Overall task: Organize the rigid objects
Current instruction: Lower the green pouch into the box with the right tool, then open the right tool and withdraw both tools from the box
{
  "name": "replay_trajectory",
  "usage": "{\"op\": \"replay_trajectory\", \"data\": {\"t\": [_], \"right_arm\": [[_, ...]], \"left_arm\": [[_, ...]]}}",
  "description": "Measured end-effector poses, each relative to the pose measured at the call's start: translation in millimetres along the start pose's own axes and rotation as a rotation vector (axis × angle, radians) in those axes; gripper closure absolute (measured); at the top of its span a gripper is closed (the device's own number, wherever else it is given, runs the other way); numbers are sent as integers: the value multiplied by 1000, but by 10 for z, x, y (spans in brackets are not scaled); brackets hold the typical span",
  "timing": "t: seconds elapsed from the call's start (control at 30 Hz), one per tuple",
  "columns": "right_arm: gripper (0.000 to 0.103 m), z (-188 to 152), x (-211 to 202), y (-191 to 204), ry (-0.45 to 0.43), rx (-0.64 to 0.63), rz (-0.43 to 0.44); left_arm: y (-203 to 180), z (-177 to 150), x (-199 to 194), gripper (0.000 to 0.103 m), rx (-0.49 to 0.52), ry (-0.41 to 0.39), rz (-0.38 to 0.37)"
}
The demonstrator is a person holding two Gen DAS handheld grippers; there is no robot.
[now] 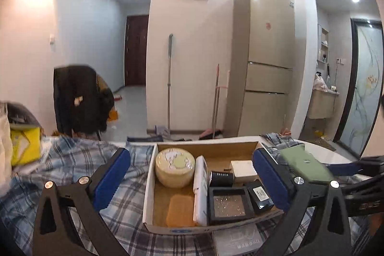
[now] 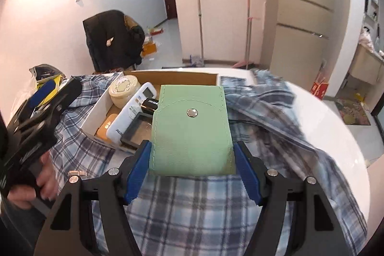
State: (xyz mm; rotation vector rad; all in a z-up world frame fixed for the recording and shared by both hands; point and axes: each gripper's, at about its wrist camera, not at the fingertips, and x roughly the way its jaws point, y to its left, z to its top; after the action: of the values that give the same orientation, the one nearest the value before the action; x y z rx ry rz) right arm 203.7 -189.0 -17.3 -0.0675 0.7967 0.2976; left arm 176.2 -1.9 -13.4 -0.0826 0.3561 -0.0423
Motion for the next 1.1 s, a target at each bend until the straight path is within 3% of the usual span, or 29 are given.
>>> {"op": "replay_trajectory", "data": {"t": [0.27, 0.4, 0.53, 0.6, 0.63, 0.67, 0.77, 0.9, 1.0, 1.1], "right_arm": [[35, 148, 683, 159, 123, 31, -1], [35, 148, 900, 124, 184, 45, 13], [34, 151, 914, 158, 169, 34, 0], [29, 146, 941, 186, 186, 25, 14], [21, 141, 945, 192, 187, 28, 19], [17, 136, 922, 184, 173, 38, 27], [16, 149, 772, 143, 115, 68, 37], [16, 149, 444, 97, 39, 74, 37], [14, 160, 118, 125, -36, 43, 9], [1, 92, -251, 203, -162, 23, -33]], "left_arm": [[155, -118, 122, 0, -17, 50, 30], [203, -124, 187, 0, -54, 90, -6], [232, -139, 203, 0, -68, 99, -5], [233, -140, 212, 0, -65, 104, 2], [234, -134, 203, 0, -67, 100, 2], [231, -114, 176, 0, -65, 89, 1], [186, -22, 53, 0, -31, 40, 12], [56, 186, -336, 0, 55, -109, 13], [-26, 240, -717, 0, 90, -259, 116], [-68, 225, -970, 0, 134, -275, 90]]}}
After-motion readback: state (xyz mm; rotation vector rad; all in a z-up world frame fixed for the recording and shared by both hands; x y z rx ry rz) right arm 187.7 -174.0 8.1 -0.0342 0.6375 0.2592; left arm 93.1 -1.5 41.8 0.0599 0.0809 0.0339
